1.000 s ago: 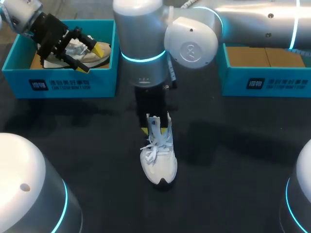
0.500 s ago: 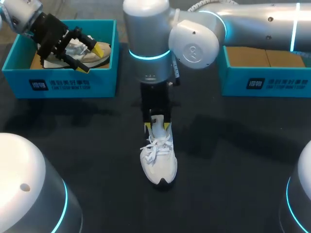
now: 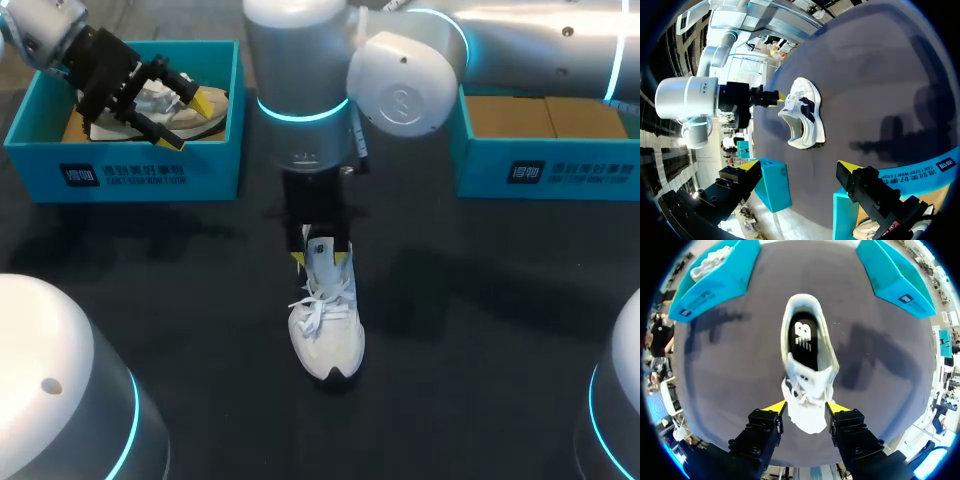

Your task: Take the shoe out of the shoebox, open the shoe tongue, remove and reinsert the insole, then place the shoe into the shoebox

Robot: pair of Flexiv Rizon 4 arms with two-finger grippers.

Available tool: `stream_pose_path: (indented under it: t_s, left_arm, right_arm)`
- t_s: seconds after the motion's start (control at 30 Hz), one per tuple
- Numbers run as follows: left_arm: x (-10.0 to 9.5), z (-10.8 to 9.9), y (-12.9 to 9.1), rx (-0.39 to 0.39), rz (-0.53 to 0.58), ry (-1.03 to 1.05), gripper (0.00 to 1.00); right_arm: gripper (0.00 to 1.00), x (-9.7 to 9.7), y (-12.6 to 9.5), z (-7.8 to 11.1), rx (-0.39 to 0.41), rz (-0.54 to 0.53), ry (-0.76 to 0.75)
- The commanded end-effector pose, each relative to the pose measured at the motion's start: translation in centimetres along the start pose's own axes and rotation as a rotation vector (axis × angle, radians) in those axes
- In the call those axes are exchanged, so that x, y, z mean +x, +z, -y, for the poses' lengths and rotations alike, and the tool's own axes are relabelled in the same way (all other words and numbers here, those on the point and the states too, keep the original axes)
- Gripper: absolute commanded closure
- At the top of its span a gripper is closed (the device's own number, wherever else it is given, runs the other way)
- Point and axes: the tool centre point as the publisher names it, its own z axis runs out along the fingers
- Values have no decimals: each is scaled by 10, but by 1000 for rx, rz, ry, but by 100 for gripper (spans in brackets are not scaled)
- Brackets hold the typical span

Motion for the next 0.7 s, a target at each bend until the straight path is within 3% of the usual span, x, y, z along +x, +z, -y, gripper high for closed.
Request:
stream_pose_path:
  t_s: [0.03,0.27,0.7]
  left_arm:
    - [0,0,-1,2,-3,1,0]
    - [0,0,-1,2,-3,1,0]
    - [0,0,-1,2,-3,1,0]
  right_arm:
    - [51,5,5,2,-6,-21,-15]
    - [52,12,17,-9,8,-38,-30]
    - [53,-3,35,-35,30,-43,-15]
